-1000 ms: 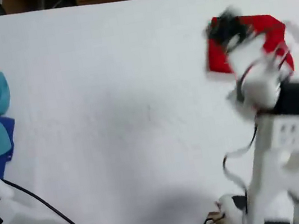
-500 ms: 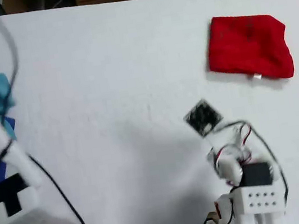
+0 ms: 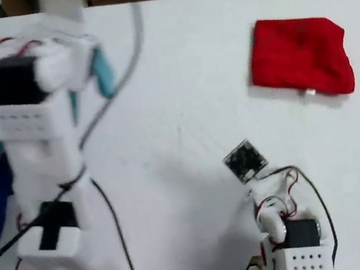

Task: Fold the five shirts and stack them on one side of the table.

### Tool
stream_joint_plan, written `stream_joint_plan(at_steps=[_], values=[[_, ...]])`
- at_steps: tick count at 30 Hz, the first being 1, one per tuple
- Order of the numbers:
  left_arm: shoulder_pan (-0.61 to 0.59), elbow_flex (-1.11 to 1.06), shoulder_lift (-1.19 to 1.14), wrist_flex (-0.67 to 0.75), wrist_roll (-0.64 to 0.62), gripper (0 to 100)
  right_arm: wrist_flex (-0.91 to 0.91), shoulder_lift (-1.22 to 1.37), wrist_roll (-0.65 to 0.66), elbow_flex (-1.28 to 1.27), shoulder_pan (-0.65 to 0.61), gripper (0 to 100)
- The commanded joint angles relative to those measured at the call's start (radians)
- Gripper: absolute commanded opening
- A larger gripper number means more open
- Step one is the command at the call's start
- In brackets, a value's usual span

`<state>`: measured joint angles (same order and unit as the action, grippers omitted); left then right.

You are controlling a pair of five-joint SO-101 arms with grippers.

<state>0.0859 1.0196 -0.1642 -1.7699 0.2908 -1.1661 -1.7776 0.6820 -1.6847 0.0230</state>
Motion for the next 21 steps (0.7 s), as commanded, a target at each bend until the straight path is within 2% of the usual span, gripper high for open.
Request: stream_joint_plan(at_steps=[1, 7, 10, 17, 21], values=[[0.143, 0.036, 0.003, -0.015, -0.008, 3, 0.024, -0.021, -0.054, -0.008, 0.053, 9.5], [0.359, -0.116, 0.005, -0.009, -0.008, 3, 0.105, -0.021, -0.190, -0.008, 0.208, 9.8], [0.442, -0.205, 0.005, -0.009, -0.008, 3, 0.117, -0.021, -0.218, -0.008, 0.245, 9.8], [0.528, -0.348, 0.011, -0.009, -0.005, 3, 0.131, -0.021, -0.216, -0.008, 0.251, 9.8], [0.539, -0.392, 0.006, -0.009, -0.006, 10, 0.131, -0.021, -0.216, -0.008, 0.251, 9.8]])
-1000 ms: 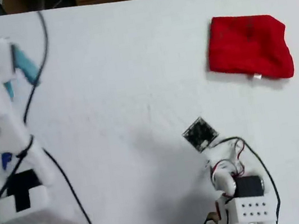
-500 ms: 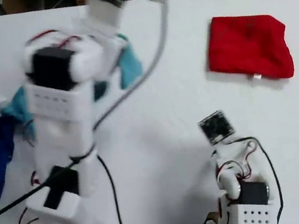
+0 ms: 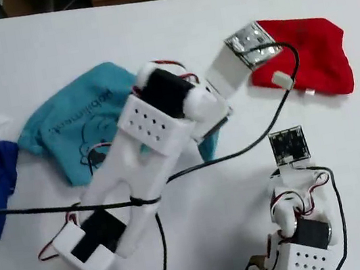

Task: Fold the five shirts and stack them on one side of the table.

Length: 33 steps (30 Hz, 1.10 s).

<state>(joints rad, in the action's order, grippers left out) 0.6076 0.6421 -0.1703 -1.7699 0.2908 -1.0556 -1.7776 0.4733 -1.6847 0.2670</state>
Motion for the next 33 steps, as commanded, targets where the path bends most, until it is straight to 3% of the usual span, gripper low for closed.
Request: stream_joint_plan(at_steps=[1, 5, 9, 16, 19, 22, 33], values=[[0.017, -0.027, 0.012, -0.009, -0.006, 13, 0.021, -0.021, -0.008, -0.008, 0.007, 9.8], [-0.012, -0.007, 0.031, -0.012, 0.002, 20, 0.021, -0.021, -0.008, -0.008, 0.007, 9.8], [-0.149, 0.096, 0.058, -0.008, 0.002, 20, 0.021, -0.021, -0.008, -0.008, 0.007, 9.8], [-0.603, -0.027, -0.044, 0.006, 0.003, 20, 0.021, -0.021, -0.008, -0.008, 0.007, 9.8], [-0.806, -0.068, -0.123, 0.069, 0.003, 20, 0.021, -0.021, -0.008, -0.008, 0.007, 9.8], [-0.933, -0.071, -0.207, 0.150, 0.014, 20, 0.021, -0.021, -0.008, -0.008, 0.002, 9.8], [-0.962, -0.065, -0.517, 0.226, 0.066, 20, 0.021, -0.021, -0.008, -0.008, 0.001, 9.8]])
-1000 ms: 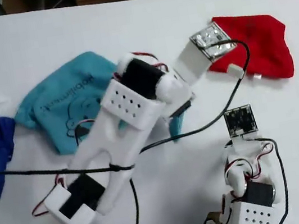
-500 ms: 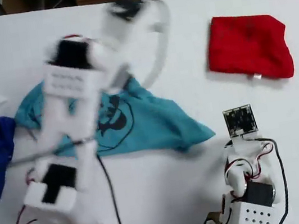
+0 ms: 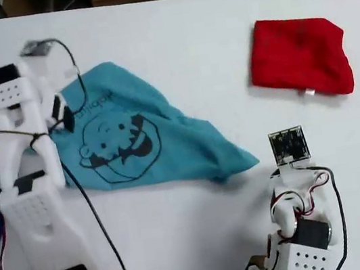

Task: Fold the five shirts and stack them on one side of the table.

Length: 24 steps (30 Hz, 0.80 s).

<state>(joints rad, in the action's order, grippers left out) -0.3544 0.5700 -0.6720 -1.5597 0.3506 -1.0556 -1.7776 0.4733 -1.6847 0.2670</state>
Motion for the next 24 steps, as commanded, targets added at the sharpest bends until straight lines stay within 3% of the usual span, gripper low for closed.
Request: stream_joint_plan(at_steps=[1, 6, 11, 16, 24], values=[[0.002, 0.007, -0.031, 0.012, 0.006, 20, 0.021, -0.021, -0.008, -0.008, 0.001, 9.8], [0.003, 0.002, -0.063, -0.017, 0.014, 20, 0.021, -0.021, -0.008, -0.008, 0.001, 9.8], [0.069, -0.001, -0.066, -0.124, 0.094, 2, 0.021, -0.021, -0.008, -0.008, 0.001, 9.8], [0.176, 0.015, -0.028, -0.221, 0.104, 3, 0.021, -0.021, -0.008, -0.008, -0.001, 9.8], [0.255, 0.013, 0.230, -0.226, 0.101, 3, 0.021, -0.021, -0.008, -0.008, -0.001, 9.8]])
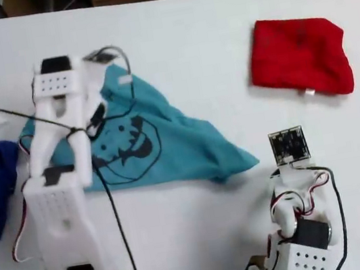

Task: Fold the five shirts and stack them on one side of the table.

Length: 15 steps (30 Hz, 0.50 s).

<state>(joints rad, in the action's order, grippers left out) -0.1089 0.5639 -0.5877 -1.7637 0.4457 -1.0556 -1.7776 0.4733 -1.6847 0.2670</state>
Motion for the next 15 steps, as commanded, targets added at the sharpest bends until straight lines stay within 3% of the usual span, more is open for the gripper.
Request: stream_joint_plan(at_steps=[1, 6, 12, 15], values=[[0.003, 0.019, 0.175, -0.021, 0.006, 3, 0.021, -0.021, -0.008, -0.008, -0.001, 9.8], [-0.164, 0.015, 0.173, -0.006, 0.017, 3, 0.021, -0.021, -0.008, -0.008, -0.001, 9.8], [-0.348, 0.018, 0.005, 0.005, 0.018, 25, 0.019, -0.021, -0.008, -0.008, -0.021, 9.8], [-0.423, 0.044, -0.055, 0.060, 0.011, 25, 0.016, -0.021, -0.008, -0.008, -0.047, 9.8]])
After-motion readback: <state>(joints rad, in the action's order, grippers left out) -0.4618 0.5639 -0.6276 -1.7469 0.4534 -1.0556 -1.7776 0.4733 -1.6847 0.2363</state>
